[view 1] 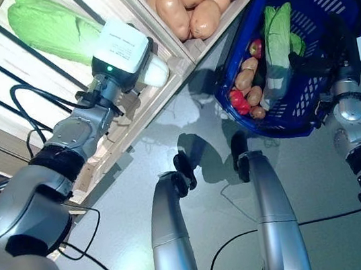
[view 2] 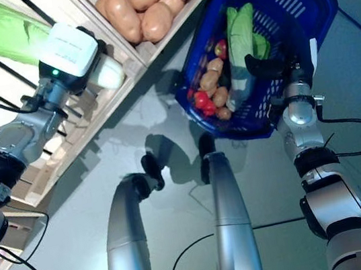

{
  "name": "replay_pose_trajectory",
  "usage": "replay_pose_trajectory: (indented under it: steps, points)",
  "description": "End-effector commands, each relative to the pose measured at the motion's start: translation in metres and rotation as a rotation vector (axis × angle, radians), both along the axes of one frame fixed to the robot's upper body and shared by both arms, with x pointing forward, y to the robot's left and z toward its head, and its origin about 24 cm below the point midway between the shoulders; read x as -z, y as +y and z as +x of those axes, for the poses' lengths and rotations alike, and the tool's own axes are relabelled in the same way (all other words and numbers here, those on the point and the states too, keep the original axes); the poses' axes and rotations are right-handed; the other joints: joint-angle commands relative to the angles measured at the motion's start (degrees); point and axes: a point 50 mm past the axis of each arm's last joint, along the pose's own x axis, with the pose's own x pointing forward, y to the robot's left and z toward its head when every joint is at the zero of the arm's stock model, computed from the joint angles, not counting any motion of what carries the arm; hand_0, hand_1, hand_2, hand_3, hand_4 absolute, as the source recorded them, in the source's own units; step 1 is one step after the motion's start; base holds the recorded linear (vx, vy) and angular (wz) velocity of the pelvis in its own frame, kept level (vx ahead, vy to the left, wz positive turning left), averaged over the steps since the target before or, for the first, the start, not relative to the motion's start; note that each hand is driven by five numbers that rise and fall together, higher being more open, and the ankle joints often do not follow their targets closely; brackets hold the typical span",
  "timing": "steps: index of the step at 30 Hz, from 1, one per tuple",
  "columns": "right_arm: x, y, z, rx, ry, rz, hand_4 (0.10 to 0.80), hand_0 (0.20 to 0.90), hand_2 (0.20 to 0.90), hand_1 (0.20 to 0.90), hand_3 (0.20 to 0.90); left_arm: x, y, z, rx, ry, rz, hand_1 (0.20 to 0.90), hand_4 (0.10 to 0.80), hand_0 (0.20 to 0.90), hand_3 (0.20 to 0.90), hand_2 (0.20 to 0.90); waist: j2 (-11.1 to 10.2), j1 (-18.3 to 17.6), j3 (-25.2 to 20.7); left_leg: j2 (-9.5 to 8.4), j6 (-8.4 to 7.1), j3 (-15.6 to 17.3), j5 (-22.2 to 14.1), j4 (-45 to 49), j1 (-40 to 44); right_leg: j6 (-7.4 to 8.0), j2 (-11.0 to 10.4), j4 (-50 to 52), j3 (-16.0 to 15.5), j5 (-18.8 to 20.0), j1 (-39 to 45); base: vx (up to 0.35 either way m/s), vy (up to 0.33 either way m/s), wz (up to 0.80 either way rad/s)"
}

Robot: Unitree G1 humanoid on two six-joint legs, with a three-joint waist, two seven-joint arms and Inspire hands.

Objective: Put vegetables into the basket

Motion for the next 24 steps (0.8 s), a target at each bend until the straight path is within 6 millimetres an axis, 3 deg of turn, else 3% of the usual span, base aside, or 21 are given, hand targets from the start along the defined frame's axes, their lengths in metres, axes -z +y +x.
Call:
replay_pose_trajectory:
  steps: [1, 12, 16, 20, 24]
  points:
    - [-0.043, -0.006, -0.007, 0.023, -0.224, 0.068, 0.8, 0.9, 0.9, 0.9, 0.9, 0.005, -0.006, 0.003, 0.0, 0.066, -0.048, 0.3, 0.4, 0.3, 0.3, 0.3, -1.18, -0.99, -0.25, -1.25, -1.26, 1.06, -0.41, -6.73, 5.33, 0.02, -1.11, -6.2, -2.9, 2.36, 7.19, 0.0, 0.0, 0.0]
    - [-0.031, 0.001, -0.013, -0.039, -0.24, 0.076, 0.8, 0.9, 0.9, 0.9, 0.9, 0.013, 0.019, -0.005, -0.003, 0.076, -0.214, 0.3, 0.4, 0.3, 0.3, 0.3, -2.2, -0.51, -0.25, -0.61, -2.07, 2.05, 0.05, -10.38, 15.38, 0.12, -1.34, -10.86, -5.34, 2.13, 17.67, 0.026, -0.004, 0.01]
    - [-0.03, 0.015, -0.016, -0.089, -0.26, 0.014, 0.8, 0.9, 0.9, 0.9, 0.9, 0.015, 0.036, -0.013, 0.02, 0.056, -0.368, 0.3, 0.4, 0.3, 0.3, 0.3, -2.5, -0.23, -0.25, -0.78, -2.26, 1.64, 0.13, -11.33, 20.38, -0.38, -1.12, -12.0, -5.87, 1.54, 22.93, 0.009, 0.004, 0.02]
    - [-0.02, 0.02, -0.02, 0.014, -0.247, -0.032, 0.8, 0.9, 0.9, 0.9, 0.9, 0.025, 0.051, -0.019, 0.02, 0.081, -0.62, 0.3, 0.4, 0.3, 0.3, 0.3, -2.67, 0.08, -1.54, -1.09, -2.08, 1.39, 0.22, -13.01, 25.56, -1.05, -1.34, -13.35, -6.38, 0.65, 28.16, 0.029, -0.007, 0.01]
    - [0.012, 0.038, -0.022, -0.086, -0.141, 0.033, 0.8, 0.9, 0.9, 0.9, 0.9, 0.051, 0.065, -0.03, 0.02, 0.131, -0.848, 0.3, 0.4, 0.3, 0.3, 0.3, -3.31, 0.38, -4.99, -1.76, -1.97, 1.22, 1.83, -18.12, 32.6, -1.89, -1.34, -17.54, -6.85, 0.68, 35.11, 0.074, -0.024, 0.04]
